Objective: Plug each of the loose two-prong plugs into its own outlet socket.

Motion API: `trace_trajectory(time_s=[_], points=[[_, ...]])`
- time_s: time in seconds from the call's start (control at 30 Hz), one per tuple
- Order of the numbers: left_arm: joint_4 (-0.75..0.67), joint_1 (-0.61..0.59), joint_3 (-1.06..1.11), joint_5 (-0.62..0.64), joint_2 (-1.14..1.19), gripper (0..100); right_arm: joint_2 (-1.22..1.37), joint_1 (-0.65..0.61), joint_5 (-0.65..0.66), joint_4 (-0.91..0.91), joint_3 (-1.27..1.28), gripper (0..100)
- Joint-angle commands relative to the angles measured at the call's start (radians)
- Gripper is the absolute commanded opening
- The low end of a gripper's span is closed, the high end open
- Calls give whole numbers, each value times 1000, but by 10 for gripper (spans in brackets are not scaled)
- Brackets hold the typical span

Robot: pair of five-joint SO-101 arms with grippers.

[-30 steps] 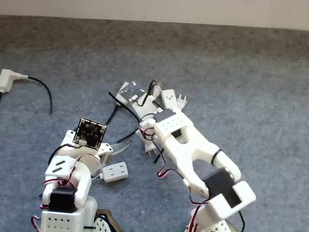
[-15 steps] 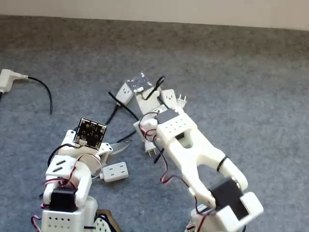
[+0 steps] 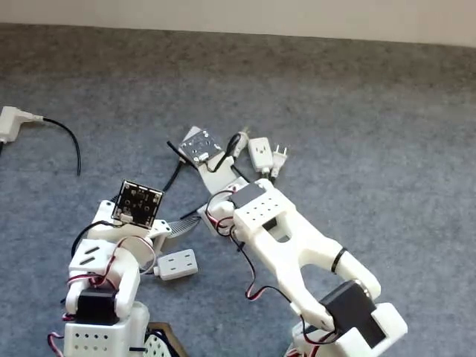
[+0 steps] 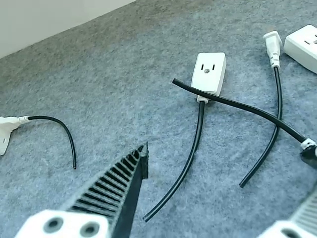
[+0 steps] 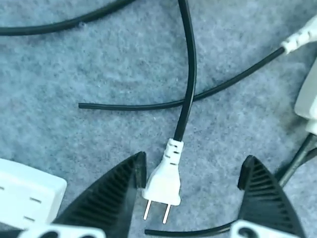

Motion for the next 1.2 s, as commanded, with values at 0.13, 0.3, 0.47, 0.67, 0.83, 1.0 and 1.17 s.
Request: trace_trajectory(time_s=[0.13, 0.3, 0.47, 0.67, 0.83, 1.0, 1.17], points=[[-14, 1, -5, 8, -5, 457, 176, -24, 0, -81, -42, 192], [-14, 2, -5, 8, -5, 457, 222, -22, 0, -81, -82, 176], [-14, 2, -5, 8, -5, 457, 219, -18, 0, -81, -81, 161], [-14, 2, -5, 8, -5, 457, 219, 5, -2, -8, -88, 14], [-14, 12, -5, 8, -5, 457, 219, 30, 6, 2, -88, 12], [-14, 22, -7, 8, -5, 457, 214, 27, 54, 16, -91, 5], [75, 18, -96, 9, 5, 457, 64, 71, 55, 120, -163, 5]])
